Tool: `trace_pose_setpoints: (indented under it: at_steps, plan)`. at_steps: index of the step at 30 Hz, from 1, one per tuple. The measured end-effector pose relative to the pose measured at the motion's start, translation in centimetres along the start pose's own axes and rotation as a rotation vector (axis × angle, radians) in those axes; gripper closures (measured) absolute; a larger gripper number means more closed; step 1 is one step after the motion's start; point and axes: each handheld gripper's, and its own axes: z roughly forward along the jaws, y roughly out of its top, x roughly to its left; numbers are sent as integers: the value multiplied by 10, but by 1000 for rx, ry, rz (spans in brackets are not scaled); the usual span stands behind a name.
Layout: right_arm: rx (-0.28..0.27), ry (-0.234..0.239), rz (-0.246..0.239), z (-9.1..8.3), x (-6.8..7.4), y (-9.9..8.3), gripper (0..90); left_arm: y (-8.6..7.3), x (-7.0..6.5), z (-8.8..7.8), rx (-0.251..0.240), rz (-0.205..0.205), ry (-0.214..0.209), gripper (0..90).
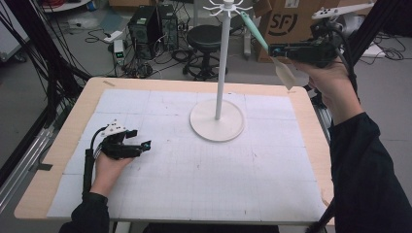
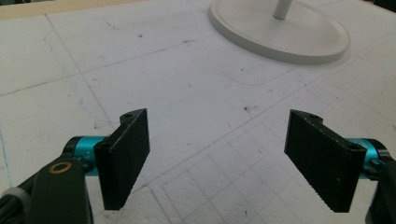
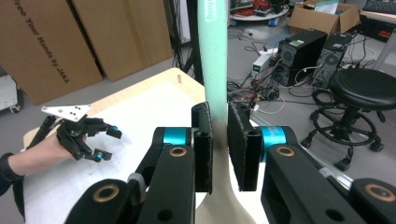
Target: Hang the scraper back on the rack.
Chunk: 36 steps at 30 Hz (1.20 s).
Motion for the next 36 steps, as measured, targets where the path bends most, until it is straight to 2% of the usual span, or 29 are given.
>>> trace_pose_setpoints:
  at_steps: [4, 7, 12, 15, 16, 17, 21, 25, 29, 36]
  plan:
    - [5, -7, -15, 3, 0, -3, 764, 0, 0, -1, -1, -3, -1, 229]
    - [-27, 7, -23, 2, -1, -10, 646, 0, 1, -2, -3, -6, -2, 229]
    - [-31, 26, -59, -2, 1, -33, 486, 0, 1, -2, -4, -6, 3, 228]
    - [-29, 17, -63, -2, 1, -55, 420, 0, 1, -3, -5, -5, 4, 229]
    - [-25, 9, -65, -1, 1, -72, 371, 0, 2, -2, -7, -7, 4, 229]
    - [-25, 9, -65, -1, 1, -72, 371, 0, 2, -3, -7, -8, 4, 229]
    - [-11, 8, -57, 1, 2, -111, 315, 0, 2, -2, 3, -14, 9, 228]
    - [10, -2, -33, 5, 3, -156, 287, 0, 2, -3, 8, -11, 10, 228]
    - [30, -8, -5, 11, 1, -189, 273, -1, 1, -3, 22, -9, 15, 227]
    - [63, -36, 10, 20, 3, -230, 252, -2, -1, -3, 58, 3, 24, 225]
